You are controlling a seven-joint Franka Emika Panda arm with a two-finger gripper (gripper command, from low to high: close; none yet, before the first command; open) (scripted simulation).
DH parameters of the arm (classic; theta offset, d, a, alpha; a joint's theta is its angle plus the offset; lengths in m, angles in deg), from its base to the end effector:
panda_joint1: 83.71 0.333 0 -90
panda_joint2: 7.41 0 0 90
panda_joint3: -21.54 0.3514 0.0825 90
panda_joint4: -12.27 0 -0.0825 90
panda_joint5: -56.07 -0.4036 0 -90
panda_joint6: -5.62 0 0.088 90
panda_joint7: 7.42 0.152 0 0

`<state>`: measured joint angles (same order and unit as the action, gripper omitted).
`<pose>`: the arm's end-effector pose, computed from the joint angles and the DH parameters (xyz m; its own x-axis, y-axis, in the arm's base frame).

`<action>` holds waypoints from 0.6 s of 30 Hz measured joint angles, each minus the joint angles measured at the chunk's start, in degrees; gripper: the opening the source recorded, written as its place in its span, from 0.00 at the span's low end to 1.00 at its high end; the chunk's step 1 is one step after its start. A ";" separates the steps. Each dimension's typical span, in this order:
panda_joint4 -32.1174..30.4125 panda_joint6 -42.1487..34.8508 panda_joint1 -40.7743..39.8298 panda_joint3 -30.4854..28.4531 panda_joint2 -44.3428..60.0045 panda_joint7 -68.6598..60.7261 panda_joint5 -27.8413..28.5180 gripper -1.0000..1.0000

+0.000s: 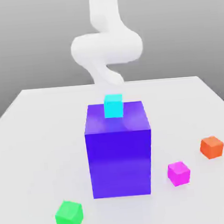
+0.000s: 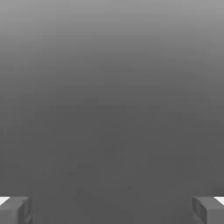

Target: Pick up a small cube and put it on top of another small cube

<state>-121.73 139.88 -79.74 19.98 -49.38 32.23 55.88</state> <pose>0.3998 0.0137 0.6641 0.6013 -0.6204 0.5035 -0.4348 -0.7828 -0.4453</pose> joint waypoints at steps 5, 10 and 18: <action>-4.56 5.08 7.48 -2.67 7.94 -13.16 -1.00 0.50; -8.97 9.95 13.96 -4.45 15.68 -26.21 -2.44 0.50; -16.01 17.79 23.22 -5.90 28.05 -47.00 -4.58 0.50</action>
<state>-137.75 157.67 -56.52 14.09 -21.34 -14.78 51.31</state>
